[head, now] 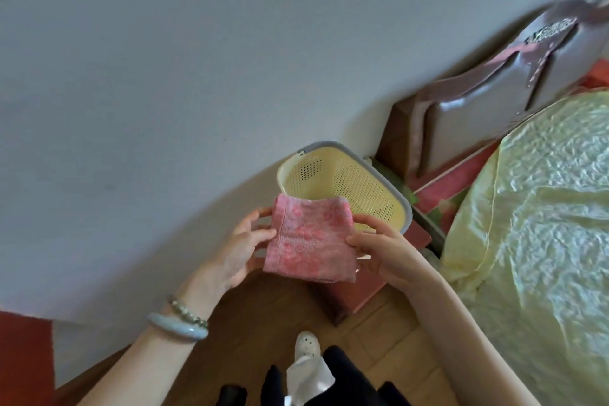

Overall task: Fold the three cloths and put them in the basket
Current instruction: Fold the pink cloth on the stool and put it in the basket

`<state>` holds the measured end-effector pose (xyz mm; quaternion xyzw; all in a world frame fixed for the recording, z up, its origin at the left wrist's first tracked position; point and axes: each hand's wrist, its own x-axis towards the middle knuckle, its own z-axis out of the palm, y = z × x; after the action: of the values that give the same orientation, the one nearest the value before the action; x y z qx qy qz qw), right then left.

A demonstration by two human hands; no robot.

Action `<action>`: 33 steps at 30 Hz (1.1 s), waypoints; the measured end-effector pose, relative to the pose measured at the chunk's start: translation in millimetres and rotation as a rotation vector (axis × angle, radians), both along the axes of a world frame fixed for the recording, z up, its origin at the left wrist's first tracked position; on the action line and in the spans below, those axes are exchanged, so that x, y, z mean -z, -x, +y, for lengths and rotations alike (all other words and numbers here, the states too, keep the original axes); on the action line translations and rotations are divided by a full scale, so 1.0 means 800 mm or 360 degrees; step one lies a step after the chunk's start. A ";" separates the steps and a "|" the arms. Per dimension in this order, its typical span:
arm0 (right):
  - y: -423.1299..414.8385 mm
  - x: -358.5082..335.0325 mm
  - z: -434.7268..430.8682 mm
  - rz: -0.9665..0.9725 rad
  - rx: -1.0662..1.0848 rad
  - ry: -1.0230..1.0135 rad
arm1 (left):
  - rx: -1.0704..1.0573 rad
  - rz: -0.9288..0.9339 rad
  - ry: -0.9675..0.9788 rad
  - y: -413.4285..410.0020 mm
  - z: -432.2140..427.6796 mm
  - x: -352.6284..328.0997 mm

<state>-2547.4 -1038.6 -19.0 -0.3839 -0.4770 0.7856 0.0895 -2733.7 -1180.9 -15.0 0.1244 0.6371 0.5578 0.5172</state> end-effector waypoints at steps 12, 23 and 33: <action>0.045 0.033 0.090 -0.0186 0.0300 0.0094 | 0.0403 0.0124 0.0185 0.076 0.151 0.031; 0.093 0.096 0.118 -0.0328 0.0777 0.0308 | 0.1029 0.0430 0.0299 0.139 0.270 0.096; 0.106 0.194 0.141 -0.0435 0.1046 0.0428 | 0.1375 0.0586 0.0436 0.138 0.338 0.185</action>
<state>-2632.1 -925.4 -174.1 -0.6261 -0.2285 0.7120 0.2212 -2844.0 -910.3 -163.3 0.4048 0.6755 0.1720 0.5918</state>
